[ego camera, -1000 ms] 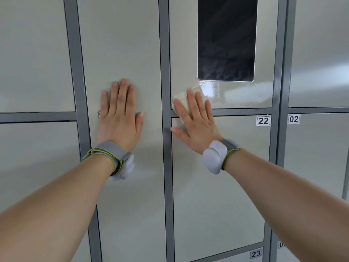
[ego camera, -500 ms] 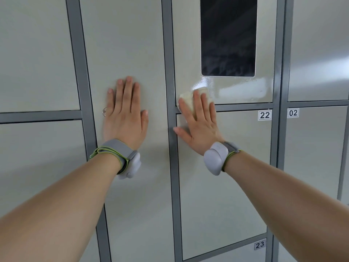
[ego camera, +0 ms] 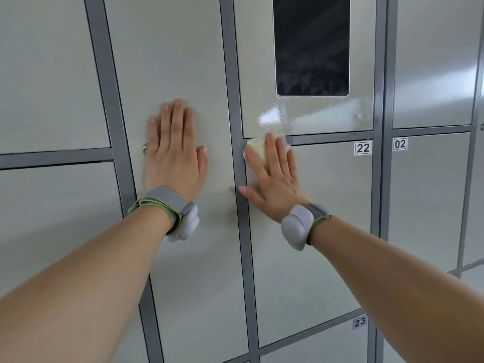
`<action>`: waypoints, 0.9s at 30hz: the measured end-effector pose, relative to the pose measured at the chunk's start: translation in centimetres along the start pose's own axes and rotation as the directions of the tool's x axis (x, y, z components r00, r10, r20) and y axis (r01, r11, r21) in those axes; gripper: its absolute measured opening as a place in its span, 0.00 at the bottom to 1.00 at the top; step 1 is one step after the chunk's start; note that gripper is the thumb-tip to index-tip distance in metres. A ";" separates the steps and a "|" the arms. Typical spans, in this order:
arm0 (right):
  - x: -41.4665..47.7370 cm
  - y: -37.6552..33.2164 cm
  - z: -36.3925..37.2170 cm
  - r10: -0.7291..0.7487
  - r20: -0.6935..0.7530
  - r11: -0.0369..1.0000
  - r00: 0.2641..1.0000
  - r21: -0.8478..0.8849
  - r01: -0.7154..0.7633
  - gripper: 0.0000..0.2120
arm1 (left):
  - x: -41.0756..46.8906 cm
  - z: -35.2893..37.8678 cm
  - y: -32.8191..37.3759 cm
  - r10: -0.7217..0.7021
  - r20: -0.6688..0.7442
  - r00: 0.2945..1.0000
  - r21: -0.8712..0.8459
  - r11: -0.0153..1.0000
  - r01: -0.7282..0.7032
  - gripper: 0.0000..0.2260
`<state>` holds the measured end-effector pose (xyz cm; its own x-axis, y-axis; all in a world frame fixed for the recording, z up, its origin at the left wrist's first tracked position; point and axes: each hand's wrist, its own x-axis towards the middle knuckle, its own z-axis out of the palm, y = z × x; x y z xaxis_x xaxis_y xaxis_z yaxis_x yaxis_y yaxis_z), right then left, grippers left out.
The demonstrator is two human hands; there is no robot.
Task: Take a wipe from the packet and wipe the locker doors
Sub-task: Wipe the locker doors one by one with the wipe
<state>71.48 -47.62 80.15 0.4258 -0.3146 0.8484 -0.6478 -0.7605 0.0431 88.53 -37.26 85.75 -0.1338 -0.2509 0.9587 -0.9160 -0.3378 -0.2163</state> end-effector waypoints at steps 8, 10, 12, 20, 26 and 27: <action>-3.6 0.3 2.3 -0.113 0.016 0.993 0.993 -0.038 0.114 0.38 | 0.0 0.1 -0.3 0.006 -0.001 1.000 0.007 1.000 -0.006 0.27; -4.2 1.3 2.6 -0.155 0.013 0.985 0.988 -0.071 0.155 0.35 | -0.1 0.1 0.0 0.003 0.001 1.000 0.009 1.000 -0.003 0.27; -3.5 1.5 2.1 -0.153 -0.021 0.985 0.988 -0.086 0.150 0.33 | -0.1 0.1 0.0 -0.003 0.002 1.000 0.009 1.000 0.003 0.28; -1.8 1.0 1.4 0.016 -0.018 0.999 1.000 0.045 -0.015 0.36 | -0.1 0.1 -0.1 -0.004 -0.010 1.000 0.018 1.000 0.005 0.28; -2.1 2.6 1.2 -0.093 -0.047 0.995 0.995 -0.042 0.091 0.34 | -0.1 0.2 -0.1 -0.006 -0.009 1.000 0.019 1.000 0.006 0.27; -1.6 2.9 0.7 -0.045 -0.041 0.999 0.998 -0.014 0.044 0.33 | -0.2 0.2 -0.1 -0.006 -0.009 1.000 0.019 1.000 0.006 0.27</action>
<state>69.40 -49.71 78.57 0.4283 -0.2567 0.8664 -0.6368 -0.7660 0.0879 88.70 -37.34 85.55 -0.1316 -0.2402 0.9618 -0.9097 -0.3562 -0.2135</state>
